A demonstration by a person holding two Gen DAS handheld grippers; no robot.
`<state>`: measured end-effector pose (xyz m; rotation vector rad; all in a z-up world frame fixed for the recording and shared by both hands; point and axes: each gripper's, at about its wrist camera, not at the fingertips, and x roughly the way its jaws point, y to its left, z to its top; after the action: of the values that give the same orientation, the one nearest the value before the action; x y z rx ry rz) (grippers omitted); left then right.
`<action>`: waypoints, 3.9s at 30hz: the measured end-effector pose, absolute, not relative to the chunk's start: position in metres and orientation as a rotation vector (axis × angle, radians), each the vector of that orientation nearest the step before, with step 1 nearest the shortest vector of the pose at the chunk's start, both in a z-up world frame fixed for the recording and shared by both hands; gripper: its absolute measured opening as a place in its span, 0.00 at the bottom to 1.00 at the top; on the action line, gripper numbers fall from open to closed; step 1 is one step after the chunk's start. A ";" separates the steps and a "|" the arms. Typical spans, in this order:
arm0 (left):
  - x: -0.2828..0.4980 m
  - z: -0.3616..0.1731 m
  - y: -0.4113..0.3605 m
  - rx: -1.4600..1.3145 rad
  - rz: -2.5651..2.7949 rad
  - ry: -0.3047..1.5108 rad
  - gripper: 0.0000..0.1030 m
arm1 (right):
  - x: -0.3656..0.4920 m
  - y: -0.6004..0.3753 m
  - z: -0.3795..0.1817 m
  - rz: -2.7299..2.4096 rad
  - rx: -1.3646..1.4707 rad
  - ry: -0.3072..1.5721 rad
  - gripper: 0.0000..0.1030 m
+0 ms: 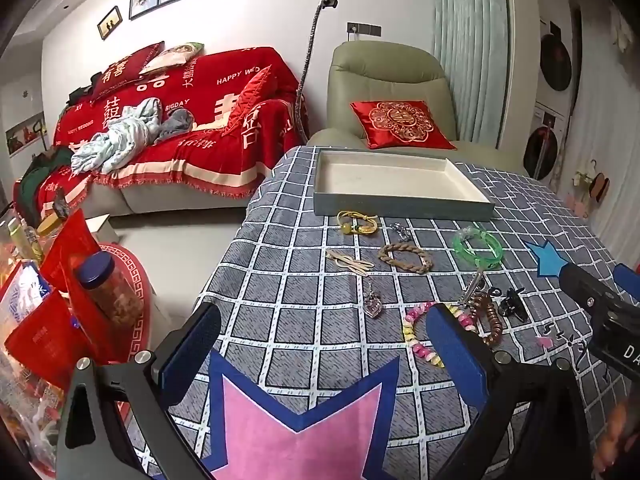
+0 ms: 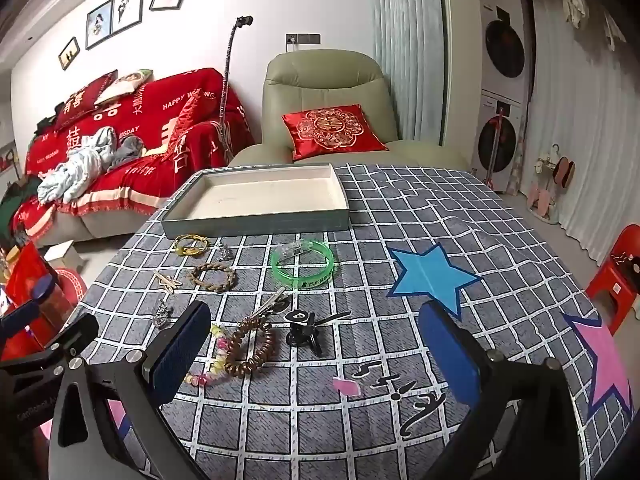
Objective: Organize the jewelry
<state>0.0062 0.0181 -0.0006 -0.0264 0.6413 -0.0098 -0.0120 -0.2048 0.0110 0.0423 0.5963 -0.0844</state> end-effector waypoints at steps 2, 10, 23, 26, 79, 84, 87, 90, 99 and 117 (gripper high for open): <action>0.006 -0.001 0.018 -0.025 -0.009 0.641 1.00 | -0.013 -0.204 0.011 -0.085 0.042 0.594 1.00; 0.006 -0.001 0.017 -0.018 -0.009 0.638 1.00 | -0.013 -0.203 0.010 -0.084 0.040 0.594 1.00; 0.005 0.001 0.015 -0.007 -0.006 0.631 1.00 | -0.013 -0.204 0.011 -0.088 0.043 0.596 1.00; 0.006 0.002 0.015 -0.005 -0.006 0.630 1.00 | -0.013 -0.204 0.011 -0.087 0.044 0.596 1.00; 0.012 -0.005 0.017 -0.013 0.003 0.667 1.00 | -0.013 -0.205 0.010 -0.084 0.044 0.598 1.00; 0.012 -0.005 0.017 -0.009 0.004 0.667 1.00 | -0.013 -0.205 0.011 -0.084 0.046 0.599 1.00; 0.013 -0.006 0.017 -0.006 0.009 0.668 1.00 | -0.013 -0.205 0.010 -0.083 0.044 0.598 1.00; 0.013 -0.006 0.018 -0.009 0.009 0.667 1.00 | -0.013 -0.205 0.010 -0.084 0.044 0.598 1.00; 0.014 -0.007 0.018 -0.007 0.009 0.666 1.00 | -0.013 -0.204 0.011 -0.084 0.043 0.599 1.00; 0.016 -0.008 0.015 -0.003 0.008 0.679 1.00 | -0.014 -0.204 0.010 -0.081 0.043 0.602 1.00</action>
<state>0.0159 0.0152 -0.0081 -0.0029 0.6793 0.0075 -0.0135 -0.2039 0.0100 0.0427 0.6017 -0.0812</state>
